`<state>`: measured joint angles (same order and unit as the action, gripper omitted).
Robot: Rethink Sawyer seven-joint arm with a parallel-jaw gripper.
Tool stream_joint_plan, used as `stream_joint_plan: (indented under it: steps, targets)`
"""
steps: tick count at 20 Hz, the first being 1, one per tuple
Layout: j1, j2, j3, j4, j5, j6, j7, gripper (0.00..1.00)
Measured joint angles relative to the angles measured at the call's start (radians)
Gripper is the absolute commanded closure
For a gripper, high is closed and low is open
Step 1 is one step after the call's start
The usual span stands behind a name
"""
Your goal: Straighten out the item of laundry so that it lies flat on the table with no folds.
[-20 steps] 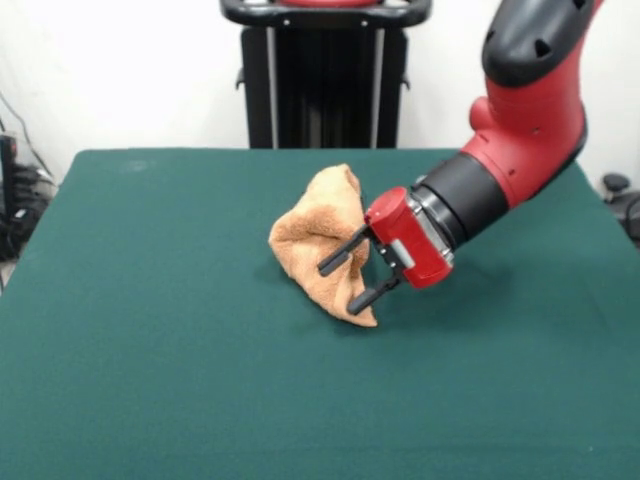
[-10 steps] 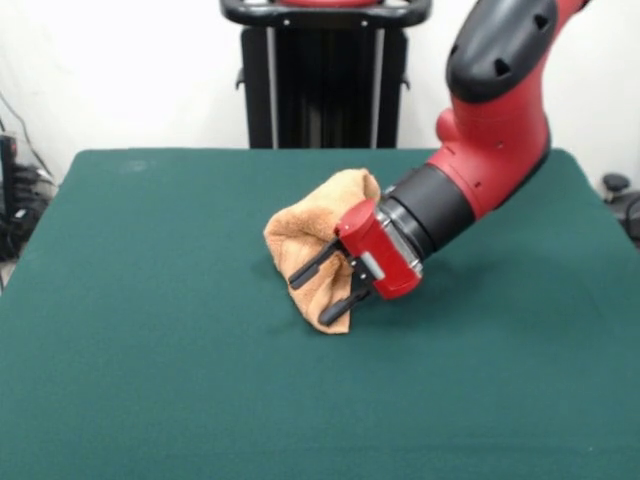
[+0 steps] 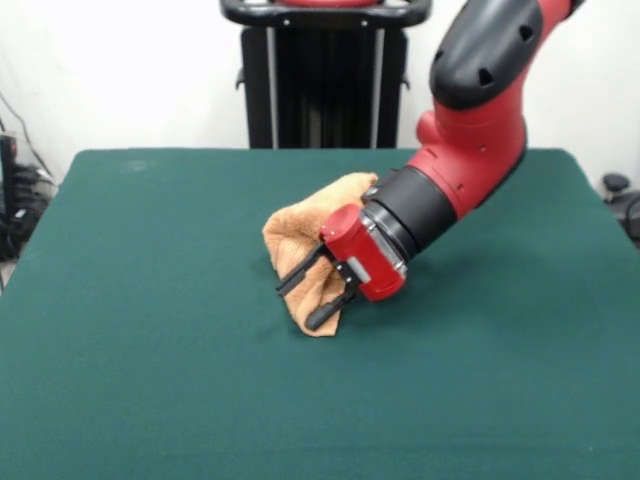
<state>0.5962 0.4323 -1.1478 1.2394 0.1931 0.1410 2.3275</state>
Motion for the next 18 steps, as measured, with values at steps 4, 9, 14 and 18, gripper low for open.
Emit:
stream_joint_plan:
  steps: [4,9,14,18]
  targets:
    - [-0.02,-0.004,0.008,0.0,-0.053,-0.022,0.0,1.0]
    - [-0.028,-0.007,0.029,-0.001,-0.09,-0.04,0.0,1.0]
    - [-0.031,-0.021,0.048,-0.009,-0.136,-0.042,0.0,1.0]
    - [-0.04,-0.043,0.071,-0.019,-0.189,-0.042,0.0,1.0]
